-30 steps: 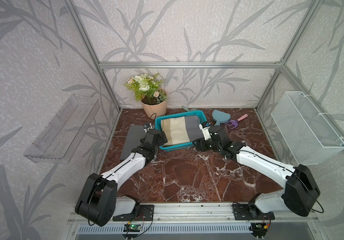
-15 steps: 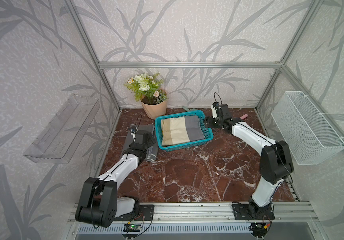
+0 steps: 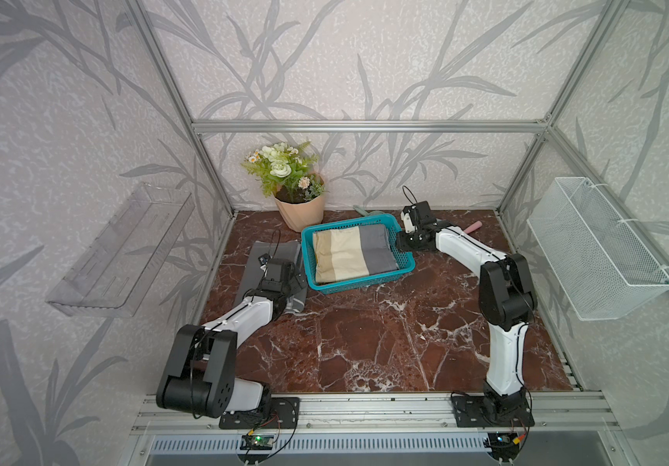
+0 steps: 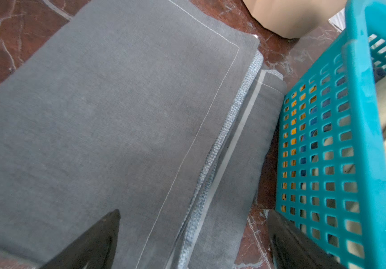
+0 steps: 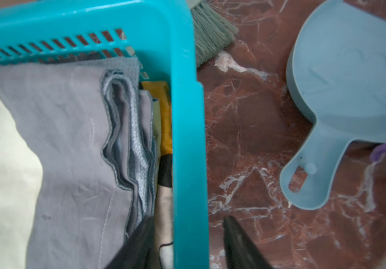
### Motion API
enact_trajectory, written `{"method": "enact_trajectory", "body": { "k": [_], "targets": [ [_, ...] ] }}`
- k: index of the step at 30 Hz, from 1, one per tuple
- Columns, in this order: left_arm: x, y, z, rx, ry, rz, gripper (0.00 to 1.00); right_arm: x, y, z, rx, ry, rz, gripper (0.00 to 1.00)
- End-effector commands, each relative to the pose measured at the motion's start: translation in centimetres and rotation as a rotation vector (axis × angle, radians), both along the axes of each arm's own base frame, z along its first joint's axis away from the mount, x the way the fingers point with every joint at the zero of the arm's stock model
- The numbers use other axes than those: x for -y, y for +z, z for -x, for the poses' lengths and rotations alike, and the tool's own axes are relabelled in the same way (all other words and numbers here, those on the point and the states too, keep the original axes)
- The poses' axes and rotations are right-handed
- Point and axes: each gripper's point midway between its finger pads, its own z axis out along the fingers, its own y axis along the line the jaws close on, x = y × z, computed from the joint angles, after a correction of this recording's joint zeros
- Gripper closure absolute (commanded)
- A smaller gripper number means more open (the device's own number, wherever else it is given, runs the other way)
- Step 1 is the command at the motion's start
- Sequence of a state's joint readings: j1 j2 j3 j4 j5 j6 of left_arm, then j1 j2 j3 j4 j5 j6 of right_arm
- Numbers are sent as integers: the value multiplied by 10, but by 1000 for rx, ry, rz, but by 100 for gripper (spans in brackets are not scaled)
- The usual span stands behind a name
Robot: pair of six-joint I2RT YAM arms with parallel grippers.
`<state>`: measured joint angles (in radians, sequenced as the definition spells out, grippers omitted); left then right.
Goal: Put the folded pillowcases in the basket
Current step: Adjust the basket at the center of the board, then move the pillowcase to the center of the board.
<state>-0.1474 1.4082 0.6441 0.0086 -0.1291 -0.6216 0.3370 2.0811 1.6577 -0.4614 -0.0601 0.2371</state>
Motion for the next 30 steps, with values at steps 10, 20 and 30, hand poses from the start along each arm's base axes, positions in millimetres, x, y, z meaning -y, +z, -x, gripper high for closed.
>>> {"method": "enact_trajectory", "body": {
  "k": [10,20,30],
  "targets": [
    [3,-18,7,-39,-22,14,0,41,-12,-3,-40,-152,2,100],
    [6,-36,10,-83,-36,24,0,65,-18,-3,-50,-258,-28,72],
    [11,-60,19,-169,-64,30,11,60,38,2,90,-220,-98,2]
  ]
}}
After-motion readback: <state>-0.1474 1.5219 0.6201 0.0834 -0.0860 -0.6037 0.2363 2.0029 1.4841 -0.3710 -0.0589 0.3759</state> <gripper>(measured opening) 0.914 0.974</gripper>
